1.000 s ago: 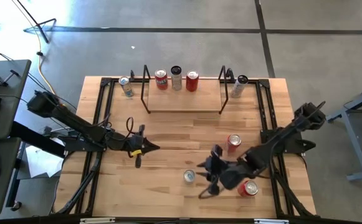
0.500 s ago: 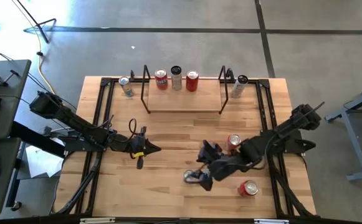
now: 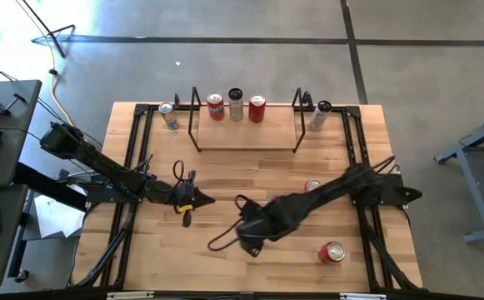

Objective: Place canned beverage on shelf
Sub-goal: Put the bottom blue soda can on the shelf

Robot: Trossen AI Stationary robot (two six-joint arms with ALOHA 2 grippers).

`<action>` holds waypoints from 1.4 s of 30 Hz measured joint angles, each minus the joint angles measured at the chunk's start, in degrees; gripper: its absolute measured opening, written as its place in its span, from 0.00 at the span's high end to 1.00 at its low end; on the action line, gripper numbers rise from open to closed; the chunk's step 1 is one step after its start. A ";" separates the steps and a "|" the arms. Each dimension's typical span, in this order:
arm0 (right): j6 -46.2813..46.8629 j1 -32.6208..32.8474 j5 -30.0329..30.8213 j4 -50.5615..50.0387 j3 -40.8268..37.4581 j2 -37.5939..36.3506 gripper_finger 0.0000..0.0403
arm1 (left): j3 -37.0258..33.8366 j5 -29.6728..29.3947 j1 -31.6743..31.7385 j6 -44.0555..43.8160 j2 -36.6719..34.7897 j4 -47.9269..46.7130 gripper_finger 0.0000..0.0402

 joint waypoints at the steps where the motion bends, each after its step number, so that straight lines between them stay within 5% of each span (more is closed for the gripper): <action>1: -0.49 -0.29 -0.71 -0.74 1.93 1.59 0.22 | 0.00 0.02 -0.23 -0.01 0.00 -0.14 1.00; 6: -1.56 -1.24 -1.30 -6.28 9.44 7.84 0.22 | 0.00 0.00 -1.32 -0.01 -0.02 -0.36 1.00; 13: -0.50 -2.29 -6.18 -5.28 5.73 7.86 0.22 | 0.00 -0.02 -1.69 -0.07 -0.02 -0.40 1.00; 26: -5.14 -2.51 -3.30 -3.20 8.44 7.77 0.22 | 0.00 -0.04 -1.69 -0.13 -0.04 -0.09 1.00; 42: 0.94 -0.24 -5.03 -2.64 8.68 7.65 0.22 | 0.00 -0.33 -2.79 -1.63 -0.04 -0.02 1.00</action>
